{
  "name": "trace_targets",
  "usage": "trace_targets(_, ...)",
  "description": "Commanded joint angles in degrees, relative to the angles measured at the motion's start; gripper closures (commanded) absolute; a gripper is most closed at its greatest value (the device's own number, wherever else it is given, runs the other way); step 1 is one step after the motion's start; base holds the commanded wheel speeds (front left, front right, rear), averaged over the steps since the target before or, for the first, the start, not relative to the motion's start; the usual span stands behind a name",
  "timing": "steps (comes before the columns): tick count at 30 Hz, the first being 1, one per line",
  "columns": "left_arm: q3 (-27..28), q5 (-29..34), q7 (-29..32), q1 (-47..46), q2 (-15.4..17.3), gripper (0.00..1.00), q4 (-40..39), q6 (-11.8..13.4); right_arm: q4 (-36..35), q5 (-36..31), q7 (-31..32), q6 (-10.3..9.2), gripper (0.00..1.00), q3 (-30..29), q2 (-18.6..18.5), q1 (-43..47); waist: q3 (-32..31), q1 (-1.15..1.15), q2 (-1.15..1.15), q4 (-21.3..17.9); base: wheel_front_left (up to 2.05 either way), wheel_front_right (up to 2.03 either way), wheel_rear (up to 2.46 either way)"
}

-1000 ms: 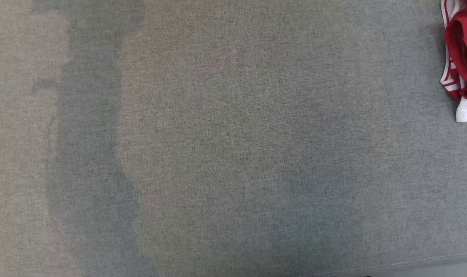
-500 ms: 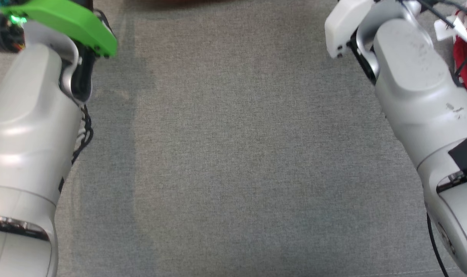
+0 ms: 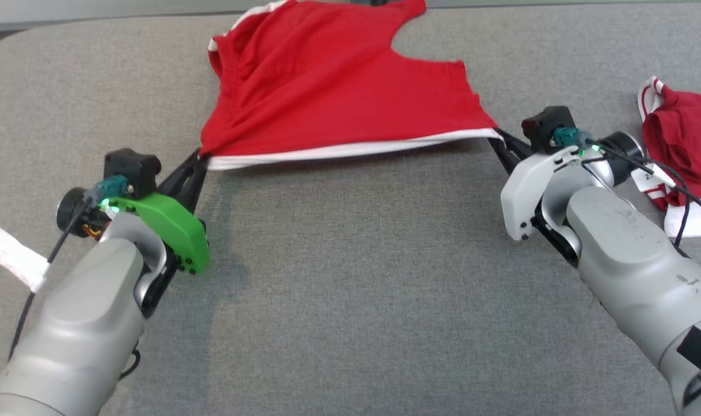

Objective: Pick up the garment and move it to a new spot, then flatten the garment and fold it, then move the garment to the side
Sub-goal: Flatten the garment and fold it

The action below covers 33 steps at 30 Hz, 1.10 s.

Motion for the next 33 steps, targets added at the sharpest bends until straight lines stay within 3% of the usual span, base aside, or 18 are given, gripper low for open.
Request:
trace_targets(1,-0.9,0.3,-0.5,2.4,0.7,1.0,0.1,0.2,-1.6,2.3,1.1,-0.16,1.0,1.8,-2.4,2.3,-4.4,0.0,0.0,1.1,0.0,0.0,0.0)
trace_targets(10,-3.9,1.0,-0.8,11.7,3.1,1.0,-2.7,0.3,-16.9,18.7,11.2,-0.2,1.0,12.9,-13.8,11.0,-10.5,0.0,0.0,1.1,0.0,0.0,0.0)
trace_targets(18,-5.6,1.7,-0.5,21.6,5.6,1.0,-10.5,3.2,-27.5,29.6,18.9,-0.2,1.0,17.7,-22.7,18.3,-16.7,0.0,0.0,1.6,0.0,0.0,0.0)
trace_targets(27,-7.9,0.1,4.9,29.8,10.7,1.0,-24.4,6.2,-38.3,37.9,27.1,-0.2,1.0,18.2,-30.6,25.5,-18.3,0.0,0.0,3.0,0.0,0.0,0.0)
trace_targets(33,-8.6,-0.8,8.7,33.1,15.4,1.0,-35.0,7.6,-45.6,39.5,32.5,-0.2,1.0,16.4,-35.9,28.7,-17.8,0.0,0.0,3.7,0.0,0.0,0.0)
